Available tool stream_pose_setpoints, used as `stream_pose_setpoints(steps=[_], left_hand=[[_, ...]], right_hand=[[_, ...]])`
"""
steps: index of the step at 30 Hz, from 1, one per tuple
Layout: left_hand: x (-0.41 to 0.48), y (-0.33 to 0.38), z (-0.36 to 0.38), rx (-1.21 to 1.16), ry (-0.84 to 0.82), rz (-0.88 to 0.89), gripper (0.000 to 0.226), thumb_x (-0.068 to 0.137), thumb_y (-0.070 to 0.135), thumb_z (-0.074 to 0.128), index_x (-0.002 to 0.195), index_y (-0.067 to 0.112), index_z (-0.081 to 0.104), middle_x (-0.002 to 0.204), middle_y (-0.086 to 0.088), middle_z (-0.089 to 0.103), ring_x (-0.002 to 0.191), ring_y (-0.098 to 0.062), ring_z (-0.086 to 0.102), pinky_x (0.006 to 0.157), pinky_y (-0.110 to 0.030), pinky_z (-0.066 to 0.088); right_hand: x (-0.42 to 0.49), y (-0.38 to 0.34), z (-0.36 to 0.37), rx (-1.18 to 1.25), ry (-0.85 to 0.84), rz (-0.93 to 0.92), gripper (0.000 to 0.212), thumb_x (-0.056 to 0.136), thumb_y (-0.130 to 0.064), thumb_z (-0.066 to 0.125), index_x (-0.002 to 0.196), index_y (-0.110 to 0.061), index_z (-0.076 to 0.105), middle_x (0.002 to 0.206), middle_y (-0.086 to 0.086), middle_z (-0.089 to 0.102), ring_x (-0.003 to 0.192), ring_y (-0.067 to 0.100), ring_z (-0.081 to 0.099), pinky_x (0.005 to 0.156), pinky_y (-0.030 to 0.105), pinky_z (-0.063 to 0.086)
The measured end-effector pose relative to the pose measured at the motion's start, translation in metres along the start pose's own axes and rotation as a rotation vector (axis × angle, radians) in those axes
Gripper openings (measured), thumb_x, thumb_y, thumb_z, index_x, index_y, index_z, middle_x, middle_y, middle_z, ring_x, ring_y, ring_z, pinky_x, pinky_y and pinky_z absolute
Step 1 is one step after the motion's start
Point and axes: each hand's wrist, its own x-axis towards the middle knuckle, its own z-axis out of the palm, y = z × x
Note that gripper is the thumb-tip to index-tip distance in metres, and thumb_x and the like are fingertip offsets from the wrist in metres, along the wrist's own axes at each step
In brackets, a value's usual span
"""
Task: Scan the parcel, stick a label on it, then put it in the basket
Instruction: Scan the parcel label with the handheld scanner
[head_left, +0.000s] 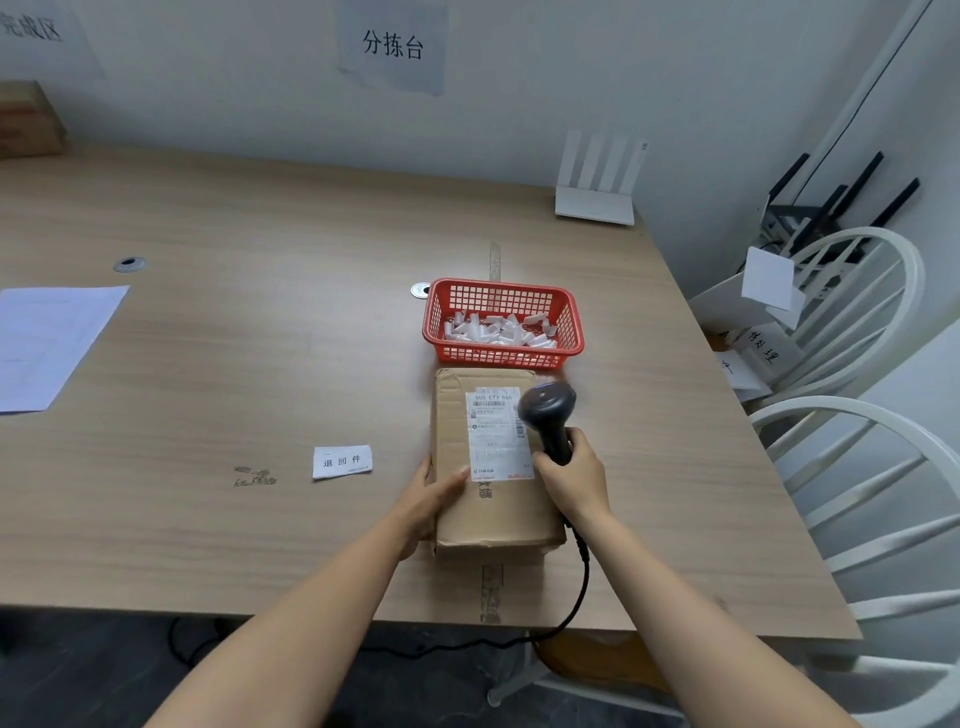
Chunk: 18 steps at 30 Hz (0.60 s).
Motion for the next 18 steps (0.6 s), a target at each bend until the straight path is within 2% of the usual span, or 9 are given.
stream_pose_setpoints(steps=[3,6,7,11,13,15,18], left_hand=[[0.005,-0.002,-0.004,-0.109,-0.021,-0.02,0.063,0.084,0.031,0.063,0.138,0.032,0.033,0.126,-0.002,0.061,0.093,-0.013,0.065,0.06,-0.031,0.057],[0.003,0.0,-0.003,-0.149,-0.007,0.006,0.063,0.083,0.026,0.065,0.137,0.03,0.033,0.12,-0.002,0.063,0.087,-0.013,0.066,0.054,-0.027,0.055],[0.002,0.001,-0.004,-0.149,-0.01,0.01,0.067,0.08,0.026,0.068,0.137,0.031,0.032,0.122,-0.002,0.062,0.089,-0.014,0.066,0.056,-0.028,0.055],[-0.002,0.007,-0.008,-0.102,-0.027,-0.023,0.112,0.048,0.04,0.083,0.141,0.038,0.021,0.132,-0.005,0.058,0.109,-0.024,0.062,0.08,-0.046,0.055],[-0.003,0.009,-0.008,-0.06,-0.05,-0.01,0.109,0.043,0.043,0.082,0.138,0.035,0.029,0.125,-0.004,0.062,0.104,-0.023,0.064,0.082,-0.049,0.053],[-0.005,0.011,-0.005,-0.042,-0.068,0.01,0.101,0.043,0.044,0.081,0.133,0.034,0.037,0.118,-0.002,0.066,0.097,-0.02,0.065,0.079,-0.047,0.054],[-0.006,0.013,0.0,-0.036,-0.067,0.039,0.094,0.043,0.045,0.08,0.128,0.036,0.041,0.116,-0.002,0.067,0.098,-0.019,0.065,0.084,-0.048,0.051]], right_hand=[[-0.001,0.0,-0.003,0.05,0.055,0.009,0.012,0.078,-0.012,0.057,0.088,-0.015,0.052,0.076,-0.003,0.057,0.077,0.024,0.055,0.065,0.031,0.041],[-0.002,-0.001,-0.004,0.09,0.089,0.023,0.01,0.078,-0.012,0.057,0.083,-0.017,0.051,0.074,-0.001,0.057,0.077,0.033,0.06,0.067,0.035,0.045],[-0.003,-0.001,-0.005,0.098,0.094,0.025,0.01,0.077,-0.012,0.057,0.082,-0.018,0.051,0.076,-0.001,0.058,0.079,0.035,0.061,0.069,0.036,0.047],[-0.005,-0.004,-0.011,0.089,0.084,0.024,0.013,0.078,-0.012,0.057,0.089,-0.016,0.052,0.08,0.0,0.059,0.085,0.038,0.063,0.076,0.044,0.051],[-0.009,-0.007,-0.015,0.059,0.062,0.021,0.015,0.078,-0.013,0.056,0.091,-0.016,0.051,0.082,0.001,0.06,0.085,0.037,0.063,0.075,0.043,0.051],[-0.015,-0.012,-0.018,0.005,0.041,0.002,0.017,0.076,-0.014,0.057,0.092,-0.017,0.05,0.085,0.005,0.063,0.085,0.035,0.064,0.073,0.04,0.051],[-0.03,-0.023,-0.019,0.002,0.021,-0.047,0.02,0.069,-0.017,0.057,0.089,-0.016,0.051,0.083,0.009,0.063,0.078,0.033,0.065,0.069,0.044,0.056]])
